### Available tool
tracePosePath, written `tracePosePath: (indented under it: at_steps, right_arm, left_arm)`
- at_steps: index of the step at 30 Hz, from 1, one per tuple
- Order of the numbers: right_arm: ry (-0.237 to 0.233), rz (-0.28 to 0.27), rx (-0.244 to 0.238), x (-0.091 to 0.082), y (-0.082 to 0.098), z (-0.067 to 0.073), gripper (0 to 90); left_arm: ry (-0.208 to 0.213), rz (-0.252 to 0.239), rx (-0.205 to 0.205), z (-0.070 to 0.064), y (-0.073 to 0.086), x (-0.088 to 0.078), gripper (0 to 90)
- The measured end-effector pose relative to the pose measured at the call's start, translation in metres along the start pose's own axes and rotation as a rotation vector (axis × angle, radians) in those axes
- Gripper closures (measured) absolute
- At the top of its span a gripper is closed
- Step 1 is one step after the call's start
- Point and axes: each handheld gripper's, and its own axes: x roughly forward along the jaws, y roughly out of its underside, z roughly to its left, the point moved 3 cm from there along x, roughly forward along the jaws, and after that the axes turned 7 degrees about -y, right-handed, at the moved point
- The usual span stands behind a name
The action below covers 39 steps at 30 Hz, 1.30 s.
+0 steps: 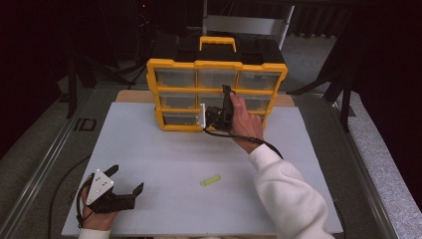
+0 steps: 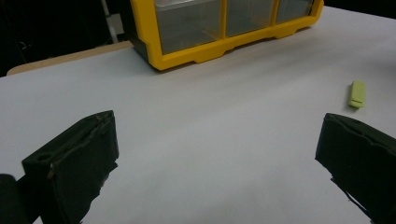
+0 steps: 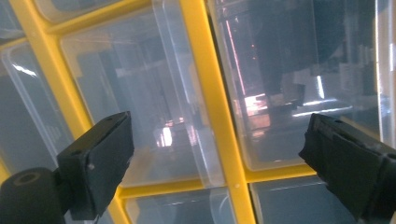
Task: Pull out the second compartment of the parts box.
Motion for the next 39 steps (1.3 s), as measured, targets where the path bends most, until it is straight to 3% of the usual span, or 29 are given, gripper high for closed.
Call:
tracePosePath:
  at_steps: [20,26,39]
  right_arm:
    - [0.115,-0.017,-0.048,-0.008,-0.009,-0.027,8.3]
    - [0.151,-0.005,-0.089,-0.006,-0.013,-0.037,8.3]
    - [0.219,0.018,-0.103,0.001,-0.019,-0.053,9.9]
  left_arm:
    - [0.001,-0.003,-0.004,0.000,0.000,0.000,0.1]
    - [0.001,-0.003,-0.004,0.000,0.000,0.000,0.1]
    - [-0.007,-0.009,-0.008,0.002,0.000,-0.001,0.1]
